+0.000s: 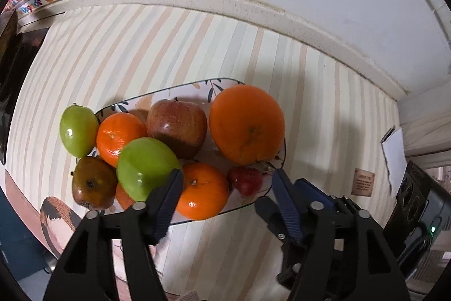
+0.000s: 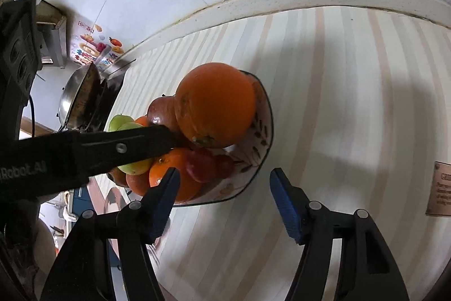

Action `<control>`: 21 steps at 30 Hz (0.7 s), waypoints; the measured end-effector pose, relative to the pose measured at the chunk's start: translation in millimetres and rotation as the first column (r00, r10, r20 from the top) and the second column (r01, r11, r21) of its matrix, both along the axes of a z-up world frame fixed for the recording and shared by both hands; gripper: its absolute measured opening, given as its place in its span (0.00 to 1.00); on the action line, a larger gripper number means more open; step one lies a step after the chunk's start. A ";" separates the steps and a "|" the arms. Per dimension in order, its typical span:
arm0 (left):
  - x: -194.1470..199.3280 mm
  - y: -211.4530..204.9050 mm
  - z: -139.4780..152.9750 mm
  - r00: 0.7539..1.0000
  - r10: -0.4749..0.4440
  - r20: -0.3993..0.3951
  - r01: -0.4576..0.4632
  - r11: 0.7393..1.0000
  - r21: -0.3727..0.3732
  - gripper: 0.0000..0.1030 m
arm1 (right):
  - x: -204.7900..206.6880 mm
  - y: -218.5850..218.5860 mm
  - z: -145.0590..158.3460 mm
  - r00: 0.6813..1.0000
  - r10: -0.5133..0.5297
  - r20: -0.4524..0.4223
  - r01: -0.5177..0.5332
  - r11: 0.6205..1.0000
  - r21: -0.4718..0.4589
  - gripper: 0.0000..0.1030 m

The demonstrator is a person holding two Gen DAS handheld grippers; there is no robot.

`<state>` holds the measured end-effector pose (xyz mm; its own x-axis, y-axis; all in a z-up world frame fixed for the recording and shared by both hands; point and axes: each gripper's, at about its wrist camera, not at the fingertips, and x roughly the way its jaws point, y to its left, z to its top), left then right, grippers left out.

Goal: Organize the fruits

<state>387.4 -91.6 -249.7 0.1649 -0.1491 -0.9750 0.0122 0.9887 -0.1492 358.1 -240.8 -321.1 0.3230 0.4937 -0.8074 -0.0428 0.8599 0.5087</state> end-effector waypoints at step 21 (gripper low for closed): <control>-107.8 71.8 69.8 0.982 0.120 0.149 -0.139 0.983 0.121 0.85 | -64.5 9.9 124.4 0.996 0.045 0.076 -0.022 0.958 -0.287 0.94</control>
